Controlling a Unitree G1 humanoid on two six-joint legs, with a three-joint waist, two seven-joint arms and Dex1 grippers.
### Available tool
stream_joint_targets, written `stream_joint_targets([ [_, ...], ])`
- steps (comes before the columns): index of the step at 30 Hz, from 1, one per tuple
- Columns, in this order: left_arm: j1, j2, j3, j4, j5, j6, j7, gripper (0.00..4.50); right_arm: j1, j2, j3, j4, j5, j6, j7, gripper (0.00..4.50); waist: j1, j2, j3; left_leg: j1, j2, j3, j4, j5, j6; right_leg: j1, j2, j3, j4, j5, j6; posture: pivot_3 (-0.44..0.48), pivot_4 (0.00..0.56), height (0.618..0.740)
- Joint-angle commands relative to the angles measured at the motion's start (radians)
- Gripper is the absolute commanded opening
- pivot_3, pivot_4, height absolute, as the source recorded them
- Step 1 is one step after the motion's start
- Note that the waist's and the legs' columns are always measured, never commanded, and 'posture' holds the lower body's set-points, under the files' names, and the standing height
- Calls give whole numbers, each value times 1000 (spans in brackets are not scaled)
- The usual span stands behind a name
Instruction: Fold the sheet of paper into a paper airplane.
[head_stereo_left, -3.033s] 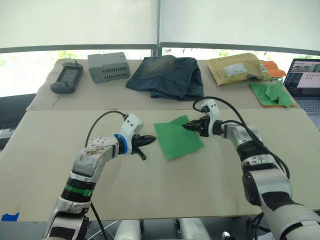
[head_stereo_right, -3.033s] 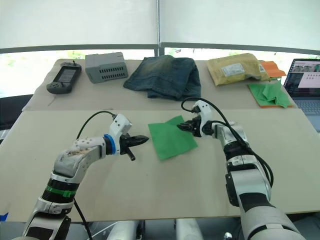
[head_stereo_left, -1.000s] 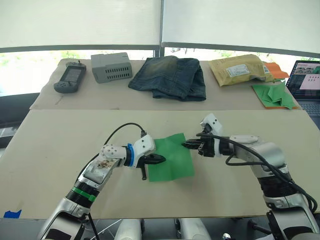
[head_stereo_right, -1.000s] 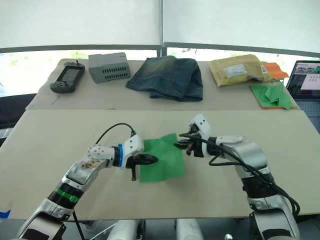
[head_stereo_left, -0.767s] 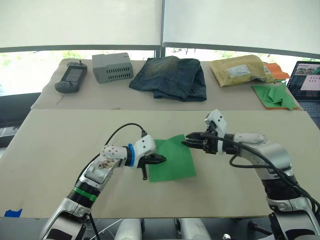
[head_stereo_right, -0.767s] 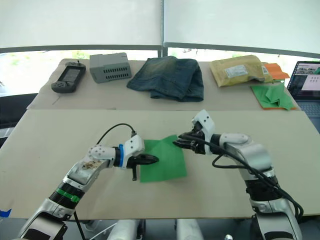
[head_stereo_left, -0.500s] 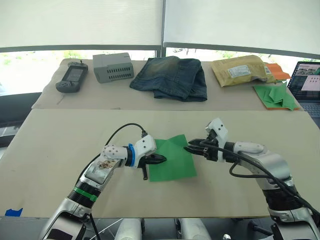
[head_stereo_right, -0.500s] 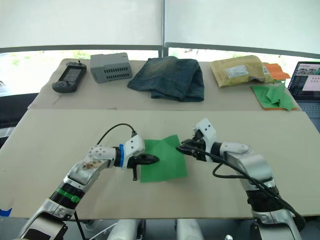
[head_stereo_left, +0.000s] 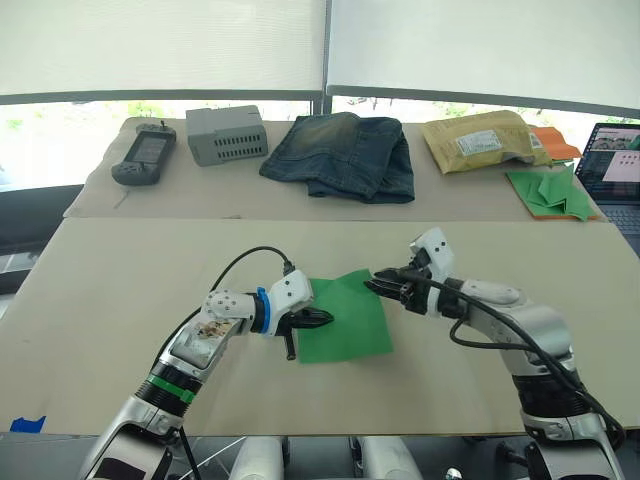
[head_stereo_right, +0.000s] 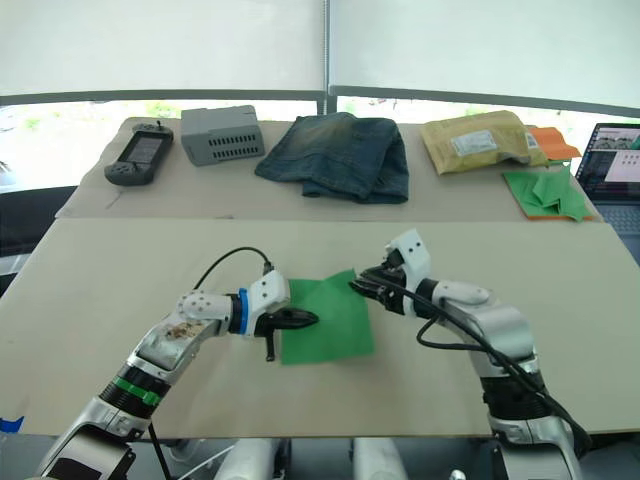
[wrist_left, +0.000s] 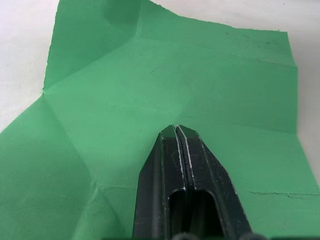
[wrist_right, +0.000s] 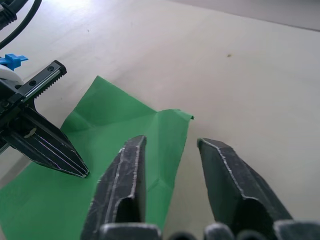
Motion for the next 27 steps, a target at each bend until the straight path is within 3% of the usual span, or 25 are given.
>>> stream_joint_targets([
  [1, 23, 14, -8, 25, 33, 17, 10, 0, -19, -2, 10, -40, 11, -8, 6, 449, 0, 0, 0, 0, 0, 0, 0, 0, 0, 0, 0, 0, 0, 0, 0, 0, 150, 728],
  [2, 24, 15, -7, 24, 33, 17, 11, 0, -15, -13, 26, -49, -5, -23, 11, 33, 0, 0, 0, 0, 0, 0, 0, 0, 0, 0, 0, 0, 0, 0, 0, 0, 150, 728],
  [7, 32, 16, -7, 14, 32, 20, 14, 0, 17, -57, 100, -105, -86, -148, 34, 33, 0, 0, 0, 0, 0, 0, 0, 0, 0, 0, 0, 0, 0, 0, 0, 0, 150, 728],
  [16, 20, 10, -6, 29, 33, 17, 10, 0, 128, -132, 275, -125, -440, -571, -28, 33, 0, 0, 0, 0, 0, 0, 0, 0, 0, 0, 0, 0, 0, 0, 0, 0, 150, 728],
  [21, -8, -38, 68, 9, -75, 136, 20, 0, 159, -121, 330, -99, -535, -653, -34, 33, 1, 0, 0, 1, 0, 0, 0, 0, 0, 0, 0, 0, 0, 0, 0, 0, 150, 728],
  [27, -50, -58, 121, -10, -120, 227, 43, 0, 171, -105, 369, -70, -626, -679, -39, 33, 0, 0, 0, 0, 0, 0, 0, 0, 0, -1, 0, 0, 0, 0, 0, 0, 150, 728],
])
